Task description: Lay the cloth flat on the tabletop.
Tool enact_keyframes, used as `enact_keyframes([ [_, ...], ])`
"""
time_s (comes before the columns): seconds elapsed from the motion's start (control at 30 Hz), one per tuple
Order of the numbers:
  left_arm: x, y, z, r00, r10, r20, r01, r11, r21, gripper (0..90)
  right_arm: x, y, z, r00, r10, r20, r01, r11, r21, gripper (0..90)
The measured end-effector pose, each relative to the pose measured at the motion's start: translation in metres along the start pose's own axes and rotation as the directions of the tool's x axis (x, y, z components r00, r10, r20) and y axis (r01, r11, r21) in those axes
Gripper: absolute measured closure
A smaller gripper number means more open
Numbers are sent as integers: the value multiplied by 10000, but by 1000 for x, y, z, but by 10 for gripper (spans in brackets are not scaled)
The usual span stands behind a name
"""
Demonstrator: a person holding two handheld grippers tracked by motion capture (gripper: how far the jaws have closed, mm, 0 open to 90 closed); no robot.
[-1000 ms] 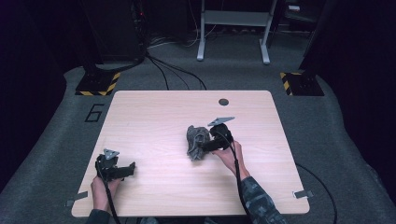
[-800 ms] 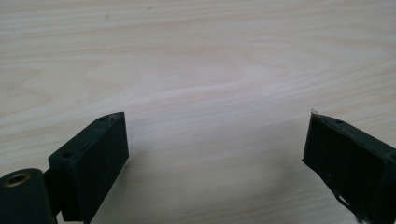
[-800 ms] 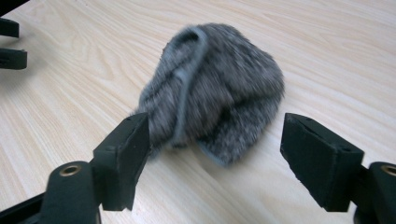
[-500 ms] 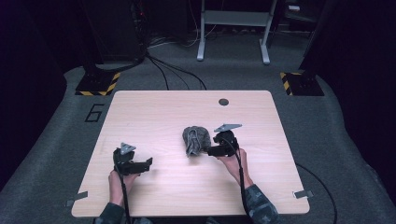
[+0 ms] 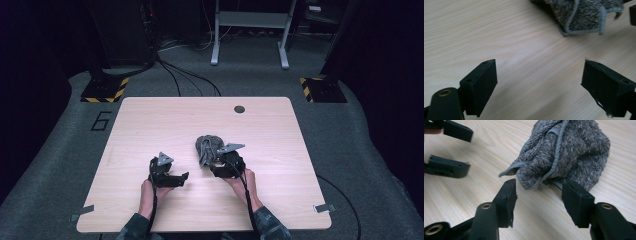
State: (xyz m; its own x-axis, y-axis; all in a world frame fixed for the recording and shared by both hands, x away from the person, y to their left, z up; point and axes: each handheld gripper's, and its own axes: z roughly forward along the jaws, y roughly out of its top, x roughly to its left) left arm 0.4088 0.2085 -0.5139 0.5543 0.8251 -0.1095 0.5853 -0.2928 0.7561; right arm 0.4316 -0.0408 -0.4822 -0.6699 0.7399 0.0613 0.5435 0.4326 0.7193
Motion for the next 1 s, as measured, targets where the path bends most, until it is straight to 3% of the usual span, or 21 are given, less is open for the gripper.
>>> enact_keyframes([
  [0.17,-13,9,10,9986,368,374,-368,9993,-8,174,5,0,2,9996,-87,264,88,10000,-26,518],
  [0.27,-22,14,16,9964,610,584,-610,9981,-20,243,9,1,4,9987,-256,452,254,9997,34,561],
  [0.33,-28,17,20,9941,898,604,-897,9960,-51,289,10,0,6,9983,-343,464,342,9994,34,587],
  [0.6,-36,20,25,9918,1125,612,-1094,9927,-508,429,8,1,7,9987,-233,462,230,9997,81,679],
  [0.67,-37,21,25,9908,1249,517,-1209,9899,-744,521,8,1,7,9985,-257,493,256,9997,15,716],
  [0.73,-38,22,26,9911,1248,469,-1211,9898,-749,561,8,1,7,9985,-237,493,236,9997,16,730],
  [0.77,-38,23,26,9903,1321,418,-1292,9894,-665,644,9,1,7,9987,-258,446,260,9997,-28,757],
  [0.83,-39,24,29,9896,1373,431,-1345,9890,-616,672,8,1,7,9984,-351,441,353,9994,-48,768],
  [0.87,-40,24,30,9886,1446,413,-1418,9878,-636,744,9,2,6,9985,-324,445,324,9995,-6,795],
  [0.93,-42,26,33,9878,1503,402,-1478,9872,-601,774,9,2,6,9983,-363,455,364,9993,-24,808],
  [1.0,-43,27,35,9880,1512,319,-1490,9869,-619,870,8,2,6,9983,-338,466,344,9993,-117,836],
])
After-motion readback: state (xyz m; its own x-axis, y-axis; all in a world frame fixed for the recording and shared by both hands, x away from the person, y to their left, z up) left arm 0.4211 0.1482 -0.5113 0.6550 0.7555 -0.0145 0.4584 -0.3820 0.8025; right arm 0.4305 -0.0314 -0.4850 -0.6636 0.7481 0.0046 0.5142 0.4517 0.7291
